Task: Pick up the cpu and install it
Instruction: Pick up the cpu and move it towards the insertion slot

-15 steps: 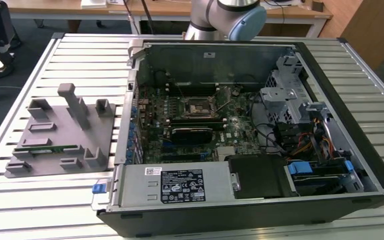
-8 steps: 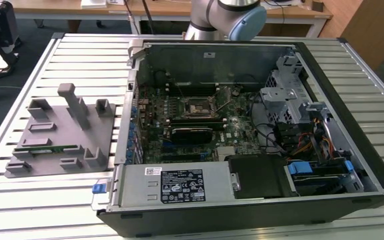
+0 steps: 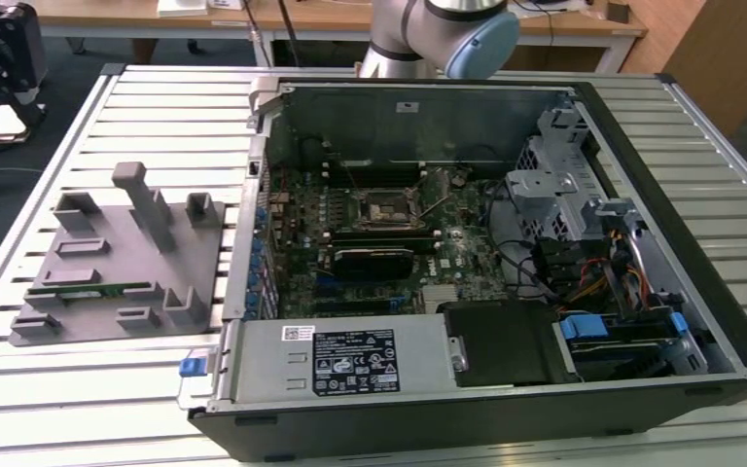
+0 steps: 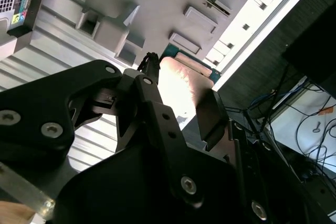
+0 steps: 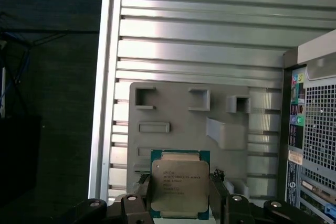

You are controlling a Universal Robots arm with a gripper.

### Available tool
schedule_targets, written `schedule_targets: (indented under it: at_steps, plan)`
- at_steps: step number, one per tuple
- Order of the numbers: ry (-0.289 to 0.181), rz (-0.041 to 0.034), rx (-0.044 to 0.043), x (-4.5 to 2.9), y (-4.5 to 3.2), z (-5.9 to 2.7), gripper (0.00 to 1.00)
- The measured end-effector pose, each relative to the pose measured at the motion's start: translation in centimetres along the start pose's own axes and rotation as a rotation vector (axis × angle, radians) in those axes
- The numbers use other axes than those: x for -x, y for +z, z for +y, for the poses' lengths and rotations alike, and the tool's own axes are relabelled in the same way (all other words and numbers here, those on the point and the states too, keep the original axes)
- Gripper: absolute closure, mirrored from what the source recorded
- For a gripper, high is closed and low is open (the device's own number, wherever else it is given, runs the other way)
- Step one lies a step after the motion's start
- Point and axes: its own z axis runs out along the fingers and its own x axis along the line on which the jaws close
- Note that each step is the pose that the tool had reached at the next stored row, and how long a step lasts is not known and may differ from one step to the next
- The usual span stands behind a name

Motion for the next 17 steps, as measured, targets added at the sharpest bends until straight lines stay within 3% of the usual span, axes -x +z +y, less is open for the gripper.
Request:
schedule_targets:
  at_steps: [17]
  plan:
    - [0.000, -0.0001, 0.0000, 1.98, 0.11, -0.10, 0.47]
